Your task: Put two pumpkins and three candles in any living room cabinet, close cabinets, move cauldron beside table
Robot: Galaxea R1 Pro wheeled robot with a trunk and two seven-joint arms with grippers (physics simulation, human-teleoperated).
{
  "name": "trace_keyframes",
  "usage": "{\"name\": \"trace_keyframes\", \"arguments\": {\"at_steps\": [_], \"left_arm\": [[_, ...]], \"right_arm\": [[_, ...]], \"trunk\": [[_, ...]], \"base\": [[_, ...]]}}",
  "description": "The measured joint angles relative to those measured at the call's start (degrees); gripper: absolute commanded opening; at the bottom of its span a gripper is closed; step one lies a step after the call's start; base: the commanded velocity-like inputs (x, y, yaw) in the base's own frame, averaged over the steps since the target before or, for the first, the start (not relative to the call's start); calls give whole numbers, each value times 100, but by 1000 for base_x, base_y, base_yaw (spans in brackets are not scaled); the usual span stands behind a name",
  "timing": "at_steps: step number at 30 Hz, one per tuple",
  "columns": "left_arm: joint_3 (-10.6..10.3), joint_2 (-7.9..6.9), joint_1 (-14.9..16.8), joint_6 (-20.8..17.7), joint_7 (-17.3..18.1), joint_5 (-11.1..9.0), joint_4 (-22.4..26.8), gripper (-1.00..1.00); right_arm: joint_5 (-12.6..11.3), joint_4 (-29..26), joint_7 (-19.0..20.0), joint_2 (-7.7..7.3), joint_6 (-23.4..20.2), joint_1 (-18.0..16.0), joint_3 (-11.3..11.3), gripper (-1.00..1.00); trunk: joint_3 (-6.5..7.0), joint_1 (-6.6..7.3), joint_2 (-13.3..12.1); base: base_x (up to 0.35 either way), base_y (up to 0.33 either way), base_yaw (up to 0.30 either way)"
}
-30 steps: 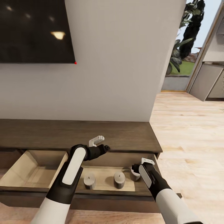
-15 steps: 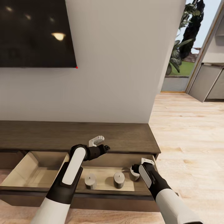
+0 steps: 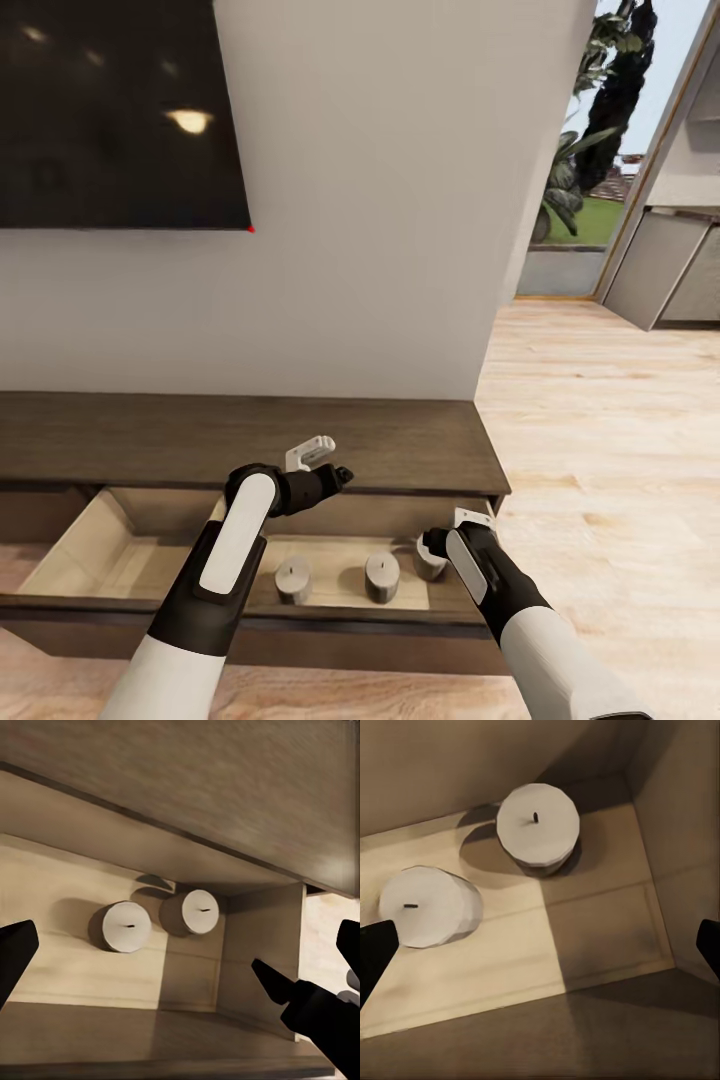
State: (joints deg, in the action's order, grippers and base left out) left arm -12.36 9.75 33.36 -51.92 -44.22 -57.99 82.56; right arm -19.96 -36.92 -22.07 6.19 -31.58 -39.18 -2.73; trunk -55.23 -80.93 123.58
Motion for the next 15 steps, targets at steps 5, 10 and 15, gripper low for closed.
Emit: {"name": "trace_keyframes", "arguments": {"at_steps": [5,10,15], "left_arm": [[-2,0,0,0,0,-1,0,100],[-2,0,0,-3,0,-1,0,100],[-2,0,0,-1,0,-1,0,100]], "right_arm": [[0,0,-1,0,0,0,0,100],[0,0,-2,0,0,0,0,100],[0,0,-4,0,0,0,-1,100]], "trunk": [[90,110,-200],[179,218,-401],[269,329,-602]], "base": [[-4,0,0],[-119,0,0],[-127,0,0]]}}
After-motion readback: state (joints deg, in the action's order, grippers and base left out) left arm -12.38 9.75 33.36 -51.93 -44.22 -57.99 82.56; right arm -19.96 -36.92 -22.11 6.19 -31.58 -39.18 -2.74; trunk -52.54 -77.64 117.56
